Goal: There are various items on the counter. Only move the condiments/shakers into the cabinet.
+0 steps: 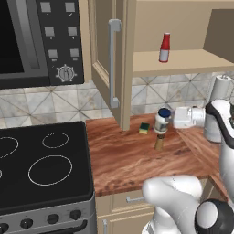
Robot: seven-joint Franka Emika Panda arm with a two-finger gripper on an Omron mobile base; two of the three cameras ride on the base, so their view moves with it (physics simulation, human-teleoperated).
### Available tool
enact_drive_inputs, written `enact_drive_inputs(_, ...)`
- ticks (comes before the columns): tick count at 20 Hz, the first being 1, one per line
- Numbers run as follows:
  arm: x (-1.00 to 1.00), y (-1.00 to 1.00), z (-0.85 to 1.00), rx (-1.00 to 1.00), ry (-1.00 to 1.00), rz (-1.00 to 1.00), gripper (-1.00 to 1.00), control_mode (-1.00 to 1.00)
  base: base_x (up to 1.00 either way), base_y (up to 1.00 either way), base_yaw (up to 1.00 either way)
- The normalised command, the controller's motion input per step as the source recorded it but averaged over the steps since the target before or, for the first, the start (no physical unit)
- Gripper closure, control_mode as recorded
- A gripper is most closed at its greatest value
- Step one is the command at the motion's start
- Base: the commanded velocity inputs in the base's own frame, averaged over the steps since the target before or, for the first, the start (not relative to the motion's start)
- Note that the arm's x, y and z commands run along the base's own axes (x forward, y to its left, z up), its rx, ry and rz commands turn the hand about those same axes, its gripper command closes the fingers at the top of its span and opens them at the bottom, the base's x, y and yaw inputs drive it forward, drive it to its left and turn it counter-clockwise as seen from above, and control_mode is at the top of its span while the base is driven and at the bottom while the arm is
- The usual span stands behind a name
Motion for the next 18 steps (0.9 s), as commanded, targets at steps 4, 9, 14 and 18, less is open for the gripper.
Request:
enact_drive_inputs(4, -0.06, 0.23, 1.0, 0.06, -0.05, -0.27, 1.0, -1.0, 0.0, 0.0, 0.0)
enact_drive_inputs(9, 0.0, 0.31, 1.0, 0.03, -0.06, -0.26, 1.0, -1.0, 0.0, 0.0, 0.0)
enact_drive_inputs(14, -0.14, 0.2, 1.0, 0.03, -0.02, -0.26, 1.0, -1.0, 0.0, 0.0, 0.0)
enact_drive_inputs(18, -0.43, 0.0, 1.0, 0.07, 0.13, -0.28, 1.0, -1.0, 0.0, 0.0, 0.0)
